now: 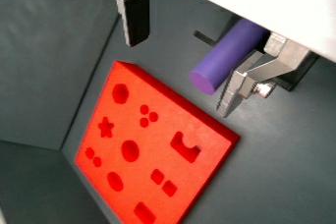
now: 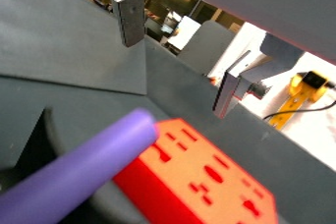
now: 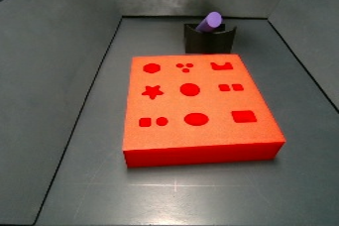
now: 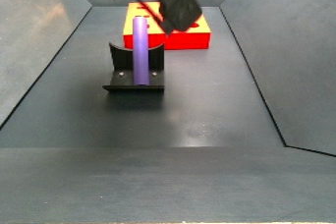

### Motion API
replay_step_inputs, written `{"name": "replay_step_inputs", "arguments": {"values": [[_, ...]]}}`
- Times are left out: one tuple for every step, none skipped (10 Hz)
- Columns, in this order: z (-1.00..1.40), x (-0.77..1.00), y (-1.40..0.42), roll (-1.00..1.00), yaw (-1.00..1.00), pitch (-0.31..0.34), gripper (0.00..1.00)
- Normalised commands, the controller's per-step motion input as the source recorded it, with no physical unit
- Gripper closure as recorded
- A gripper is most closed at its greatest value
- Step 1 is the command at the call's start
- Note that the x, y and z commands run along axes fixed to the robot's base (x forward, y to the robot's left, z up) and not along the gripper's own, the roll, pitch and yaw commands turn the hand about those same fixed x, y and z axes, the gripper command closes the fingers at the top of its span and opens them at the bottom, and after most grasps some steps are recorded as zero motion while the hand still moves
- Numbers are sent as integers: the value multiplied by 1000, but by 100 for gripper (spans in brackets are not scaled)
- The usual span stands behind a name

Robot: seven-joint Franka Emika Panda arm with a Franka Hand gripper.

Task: Pick up the round object. Move up. Place the round object on the fixture. Regrasp the round object. Move to above the board. Insert the round object.
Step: Regrasp the round object.

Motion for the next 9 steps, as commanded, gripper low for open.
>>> {"name": "replay_step_inputs", "arguments": {"values": [[294,-21,12,30,-36,66,0],[853,146,-681,1000,21,54,0],[754,148,-661,1000,21,53,0],[560,61,-470,1000,21,48,0],[436,24,-336,1000,20,45,0],[155,-11,-122,1000,19,42,0],[46,-2,-85,1000,19,40,0],[27,-11,-45,1000,19,39,0],[27,-18,-35,1000,19,37,0]]}}
